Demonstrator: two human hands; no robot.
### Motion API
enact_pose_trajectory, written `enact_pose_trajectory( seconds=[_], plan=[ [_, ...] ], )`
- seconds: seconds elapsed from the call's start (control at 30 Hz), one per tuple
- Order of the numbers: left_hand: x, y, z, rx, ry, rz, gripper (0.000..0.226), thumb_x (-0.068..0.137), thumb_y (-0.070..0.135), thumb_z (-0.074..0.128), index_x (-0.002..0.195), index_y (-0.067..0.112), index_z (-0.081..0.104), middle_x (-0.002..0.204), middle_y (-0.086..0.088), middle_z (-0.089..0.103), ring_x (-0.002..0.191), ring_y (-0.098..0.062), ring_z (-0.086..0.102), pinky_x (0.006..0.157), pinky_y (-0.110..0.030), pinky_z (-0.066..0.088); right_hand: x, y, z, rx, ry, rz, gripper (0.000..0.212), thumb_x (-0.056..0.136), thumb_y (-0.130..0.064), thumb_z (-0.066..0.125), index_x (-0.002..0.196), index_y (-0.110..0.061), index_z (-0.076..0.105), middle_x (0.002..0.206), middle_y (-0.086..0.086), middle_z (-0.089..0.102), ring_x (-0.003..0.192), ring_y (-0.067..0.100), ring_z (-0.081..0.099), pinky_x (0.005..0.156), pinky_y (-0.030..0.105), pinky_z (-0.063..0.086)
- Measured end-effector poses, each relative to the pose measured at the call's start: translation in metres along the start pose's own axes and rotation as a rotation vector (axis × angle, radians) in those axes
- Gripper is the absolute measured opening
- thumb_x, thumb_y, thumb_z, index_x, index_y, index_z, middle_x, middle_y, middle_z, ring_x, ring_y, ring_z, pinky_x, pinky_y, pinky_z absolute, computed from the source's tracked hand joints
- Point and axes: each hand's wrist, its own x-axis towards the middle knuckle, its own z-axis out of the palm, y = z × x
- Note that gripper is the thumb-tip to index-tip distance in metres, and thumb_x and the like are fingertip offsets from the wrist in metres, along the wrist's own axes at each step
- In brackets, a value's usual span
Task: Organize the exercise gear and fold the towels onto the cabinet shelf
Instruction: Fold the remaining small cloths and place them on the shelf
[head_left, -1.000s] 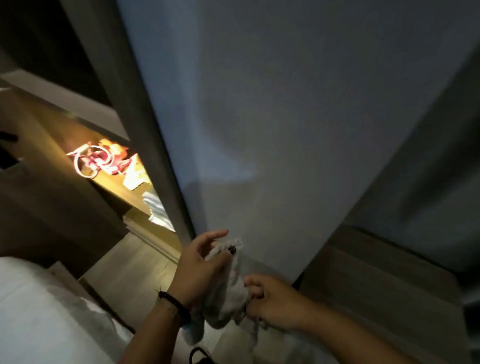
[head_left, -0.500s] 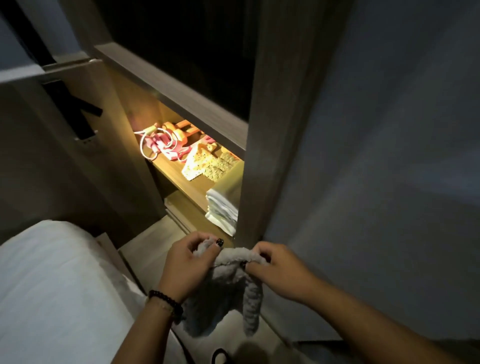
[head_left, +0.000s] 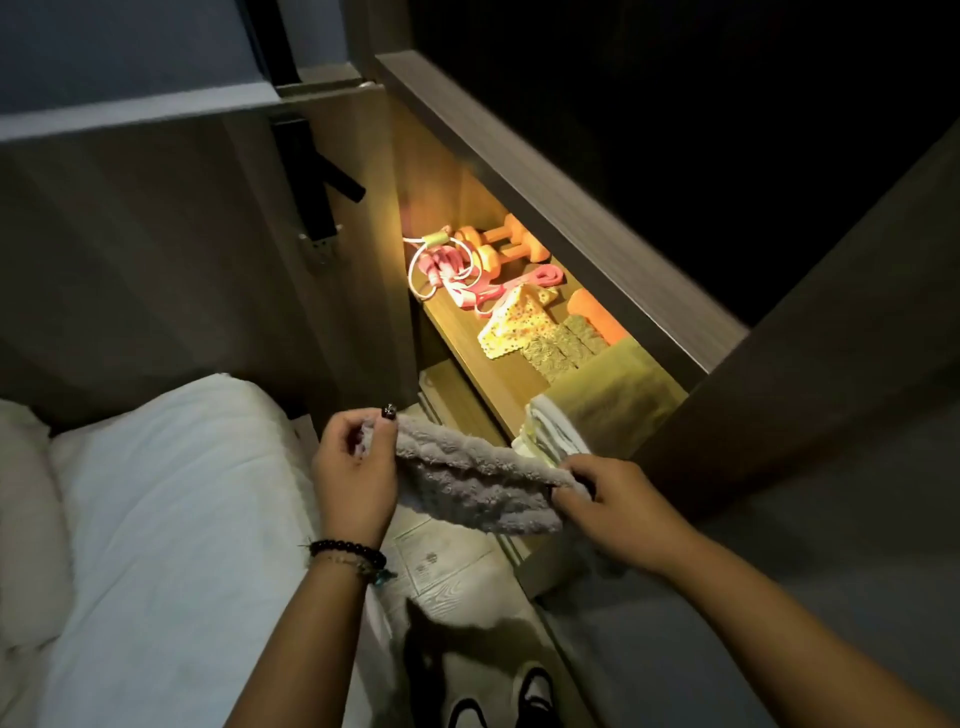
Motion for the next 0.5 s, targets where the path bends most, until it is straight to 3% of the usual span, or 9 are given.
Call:
enact_pose_trajectory(
  seconds=[0.1,0.3,0.4,0.5],
  plan=[
    [0.015,-0.008,0.005,-0.044,0.023,-0.04,0.01,0.087,0.01,0.066,0.091,0.019,0.064,0.092,0.007,0.064,0.076,0.014,0.057,0.064,-0.001,0.042,0.024,-0.012,0.007,0.193,0.066,0.128,0.014,0.089,-0.025,0.06,0.08,-0.016,0.066,0.08,0.002,0.067,0.081,0.018,0.062,0.074,0.037,0.05],
    [0.035,-0.019,0.019,-0.069,0.065,-0.1,0.014,0.087,0.015,0.067,0.083,0.028,0.063,0.089,0.004,0.067,0.083,-0.007,0.062,0.072,-0.02,0.045,0.075,-0.032,0.009,0.61,-0.003,0.34,0.022,0.085,-0.021,0.063,0.107,-0.023,0.061,0.1,0.007,0.069,0.09,0.024,0.068,0.073,0.039,0.056],
    [0.049,-0.023,0.025,-0.098,0.066,-0.11,0.011,0.086,0.017,0.068,0.083,0.027,0.064,0.076,0.005,0.065,0.073,-0.008,0.061,0.069,-0.018,0.047,0.096,-0.04,0.008,0.696,-0.096,0.255,0.037,0.083,-0.013,0.068,0.112,-0.033,0.056,0.087,-0.001,0.074,0.08,0.021,0.073,0.065,0.036,0.059],
    [0.068,-0.02,0.032,-0.108,0.015,-0.115,0.014,0.085,0.015,0.069,0.082,0.028,0.064,0.069,0.01,0.058,0.07,-0.009,0.057,0.07,-0.023,0.049,0.117,-0.043,0.006,0.712,-0.177,0.149,0.055,0.084,-0.006,0.068,0.123,-0.04,0.05,0.098,0.0,0.075,0.088,0.026,0.072,0.074,0.043,0.06]
  ],
)
